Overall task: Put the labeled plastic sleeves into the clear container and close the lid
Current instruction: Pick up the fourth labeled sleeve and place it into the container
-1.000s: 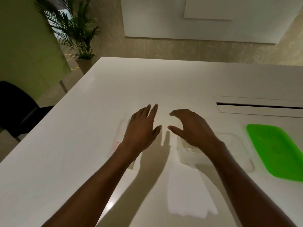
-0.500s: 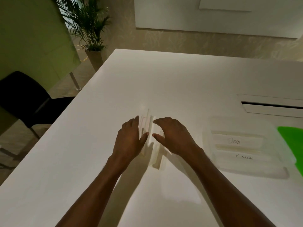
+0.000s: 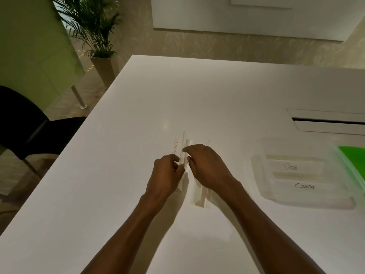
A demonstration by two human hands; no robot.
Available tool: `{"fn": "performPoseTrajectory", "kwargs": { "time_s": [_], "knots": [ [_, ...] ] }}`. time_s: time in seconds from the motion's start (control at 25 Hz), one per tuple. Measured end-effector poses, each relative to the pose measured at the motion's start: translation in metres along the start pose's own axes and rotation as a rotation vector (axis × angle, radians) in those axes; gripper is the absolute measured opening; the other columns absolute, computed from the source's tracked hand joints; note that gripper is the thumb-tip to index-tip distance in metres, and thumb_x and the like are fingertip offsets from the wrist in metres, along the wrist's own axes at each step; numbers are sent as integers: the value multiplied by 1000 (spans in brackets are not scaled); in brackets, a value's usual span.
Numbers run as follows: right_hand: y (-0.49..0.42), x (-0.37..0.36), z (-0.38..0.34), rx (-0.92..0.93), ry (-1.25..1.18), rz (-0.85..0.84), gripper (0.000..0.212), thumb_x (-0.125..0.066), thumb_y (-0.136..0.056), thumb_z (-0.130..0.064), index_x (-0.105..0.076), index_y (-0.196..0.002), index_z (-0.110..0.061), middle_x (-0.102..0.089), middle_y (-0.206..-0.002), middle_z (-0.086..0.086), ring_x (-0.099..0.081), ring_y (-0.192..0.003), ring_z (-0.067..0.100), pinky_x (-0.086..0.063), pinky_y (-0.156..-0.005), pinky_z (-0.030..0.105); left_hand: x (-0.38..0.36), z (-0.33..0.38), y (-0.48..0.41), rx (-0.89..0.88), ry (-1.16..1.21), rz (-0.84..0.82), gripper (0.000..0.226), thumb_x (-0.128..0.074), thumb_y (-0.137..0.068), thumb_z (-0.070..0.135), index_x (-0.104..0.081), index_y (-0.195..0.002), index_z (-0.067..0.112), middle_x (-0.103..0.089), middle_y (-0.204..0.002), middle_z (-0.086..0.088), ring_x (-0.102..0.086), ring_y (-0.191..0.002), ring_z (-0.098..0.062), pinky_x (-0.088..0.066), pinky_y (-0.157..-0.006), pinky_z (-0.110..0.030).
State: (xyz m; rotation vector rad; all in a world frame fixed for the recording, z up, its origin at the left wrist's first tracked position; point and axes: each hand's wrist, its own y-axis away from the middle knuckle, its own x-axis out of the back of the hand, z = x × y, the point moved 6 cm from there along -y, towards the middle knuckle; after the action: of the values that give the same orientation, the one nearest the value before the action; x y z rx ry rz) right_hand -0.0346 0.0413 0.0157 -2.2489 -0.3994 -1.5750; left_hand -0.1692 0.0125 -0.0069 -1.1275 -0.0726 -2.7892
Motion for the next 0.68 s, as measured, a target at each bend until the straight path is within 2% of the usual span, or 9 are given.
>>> {"fn": "performPoseTrajectory", "kwargs": {
  "time_s": [0.08, 0.16, 0.24, 0.36, 0.48, 0.6, 0.64, 0.68],
  "knots": [
    [-1, -2, 3, -13, -25, 5, 38, -47, -104, -14, -57, -140, -20, -64, -139, 2, -58, -129, 22, -44, -109, 35, 4, -3, -1, 0, 21, 9, 32, -67, -100, 23, -71, -126, 5, -80, -104, -10, -75, -82, -17, -54, -79, -21],
    [1, -3, 6, -16, -74, 7, 40, -46, -103, -10, -56, -141, -19, -62, -141, 3, -56, -130, 21, -45, -110, 35, 11, -7, -3, -1, 65, 15, 21, -65, -102, 17, -75, -116, 6, -79, -93, -5, -75, -73, -14, -57, -72, -15],
    [3, -1, 8, -16, -150, 22, 40, -45, -104, -9, -55, -142, -19, -60, -143, 2, -55, -132, 20, -45, -110, 36, 22, -17, -7, 50, 255, 4, 15, -62, -102, 12, -76, -100, 8, -77, -78, -2, -74, -62, -17, -58, -58, -17],
    [0, 10, 10, -44, -311, 98, 38, -45, -107, -20, -51, -144, -22, -56, -146, -6, -51, -135, 11, -43, -112, 35, 41, -38, -18, 224, 613, -80, 17, -62, -103, 12, -79, -99, 10, -78, -81, -7, -73, -63, -22, -60, -55, -31],
    [-8, 22, 12, -91, -529, 207, 47, -57, -103, -32, -47, -148, -21, -53, -148, -7, -51, -135, 9, -44, -112, 31, 59, -56, -27, 337, 772, -217, 24, -60, -104, 11, -84, -101, 11, -78, -95, -9, -70, -69, -16, -58, -63, -26],
    [-17, 27, 15, -216, -805, 177, 68, -69, -92, -50, -40, -152, -32, -46, -155, -10, -46, -138, 5, -40, -110, 24, 70, -67, -30, 382, 875, -338, 24, -60, -103, 13, -80, -113, 5, -76, -121, -20, -71, -96, -27, -55, -89, -36],
    [-21, 28, 15, -238, -881, 143, 74, -71, -89, -54, -38, -152, -36, -44, -157, -11, -45, -138, 4, -40, -112, 26, 72, -67, -28, 391, 914, -396, 27, -61, -101, 17, -77, -118, 2, -75, -123, -23, -74, -97, -30, -58, -89, -39],
    [-24, 28, 15, -254, -960, 105, 77, -73, -86, -57, -38, -153, -38, -45, -158, -11, -46, -138, 5, -41, -115, 31, 73, -66, -25, 401, 948, -470, 32, -63, -99, 20, -74, -122, 1, -76, -120, -23, -77, -93, -32, -62, -81, -40]
  ]
}}
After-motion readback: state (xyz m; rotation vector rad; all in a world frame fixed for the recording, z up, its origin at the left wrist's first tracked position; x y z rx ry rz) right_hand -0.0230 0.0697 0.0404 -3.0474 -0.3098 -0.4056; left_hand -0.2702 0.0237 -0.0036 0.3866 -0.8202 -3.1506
